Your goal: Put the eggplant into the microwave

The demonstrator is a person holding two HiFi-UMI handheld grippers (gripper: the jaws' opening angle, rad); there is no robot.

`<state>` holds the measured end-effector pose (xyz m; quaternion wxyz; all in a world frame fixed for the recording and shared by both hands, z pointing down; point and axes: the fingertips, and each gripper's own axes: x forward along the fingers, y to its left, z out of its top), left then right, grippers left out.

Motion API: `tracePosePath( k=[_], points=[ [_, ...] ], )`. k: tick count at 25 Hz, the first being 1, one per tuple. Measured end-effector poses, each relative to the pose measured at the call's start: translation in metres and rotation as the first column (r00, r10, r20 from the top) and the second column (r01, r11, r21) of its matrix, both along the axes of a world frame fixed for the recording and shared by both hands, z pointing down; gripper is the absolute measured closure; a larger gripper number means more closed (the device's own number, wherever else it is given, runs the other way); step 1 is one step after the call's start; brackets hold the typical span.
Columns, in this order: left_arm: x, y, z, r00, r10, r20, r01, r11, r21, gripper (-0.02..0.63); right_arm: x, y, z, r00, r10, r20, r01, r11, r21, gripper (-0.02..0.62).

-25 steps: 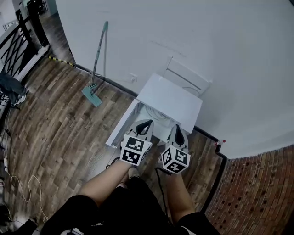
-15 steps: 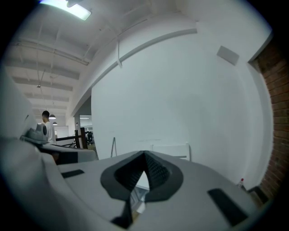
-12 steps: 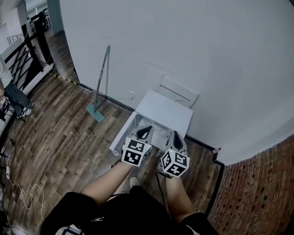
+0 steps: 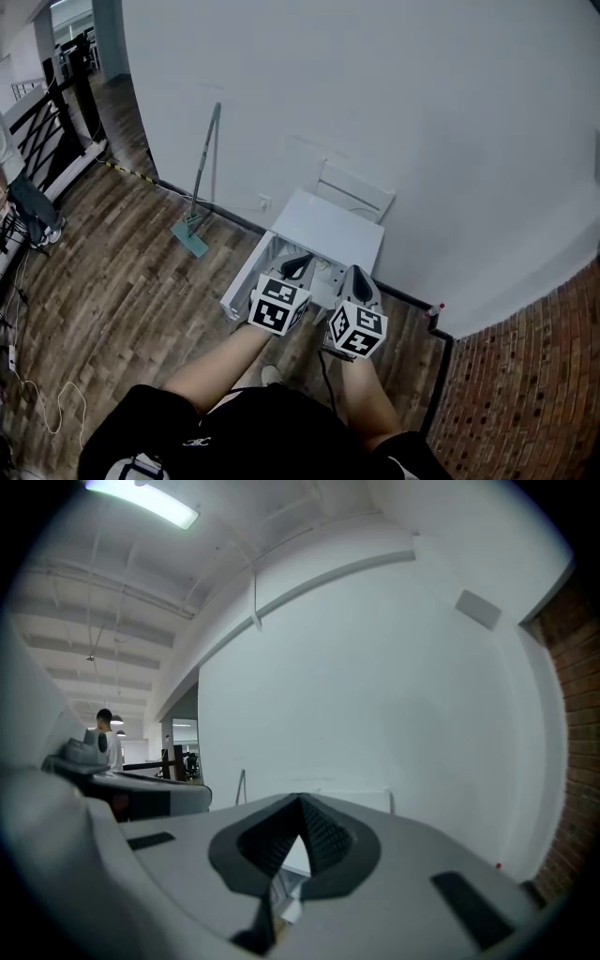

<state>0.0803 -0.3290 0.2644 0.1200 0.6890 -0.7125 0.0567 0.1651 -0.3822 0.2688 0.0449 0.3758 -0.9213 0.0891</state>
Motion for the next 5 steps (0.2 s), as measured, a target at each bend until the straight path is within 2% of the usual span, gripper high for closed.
tracePosePath(
  k=[5],
  points=[
    [0.003, 0.009, -0.003, 1.000, -0.001, 0.009, 0.001, 1.000, -0.004, 0.606, 0.002, 0.013, -0.001, 1.000, -0.026, -0.015, 0.026, 1.000, 0.008, 0.583]
  ],
)
